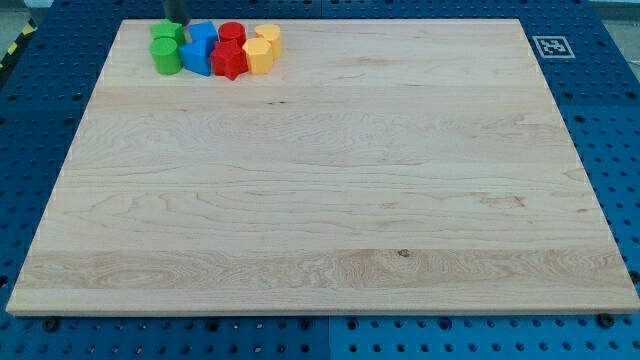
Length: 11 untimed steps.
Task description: Move the blue blocks downwards
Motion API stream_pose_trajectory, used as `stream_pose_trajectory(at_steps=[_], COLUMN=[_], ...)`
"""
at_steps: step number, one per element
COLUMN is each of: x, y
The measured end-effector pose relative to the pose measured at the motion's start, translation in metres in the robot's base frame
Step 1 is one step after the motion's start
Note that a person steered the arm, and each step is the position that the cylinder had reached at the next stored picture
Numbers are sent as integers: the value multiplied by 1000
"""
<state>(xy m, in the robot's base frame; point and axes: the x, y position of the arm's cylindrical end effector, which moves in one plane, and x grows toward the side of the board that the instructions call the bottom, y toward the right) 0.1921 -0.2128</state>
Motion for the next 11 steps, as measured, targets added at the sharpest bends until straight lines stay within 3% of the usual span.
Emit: stream_pose_trajectory(at_steps=[3, 6, 11], x=[0, 51, 88], y=[24, 38, 70])
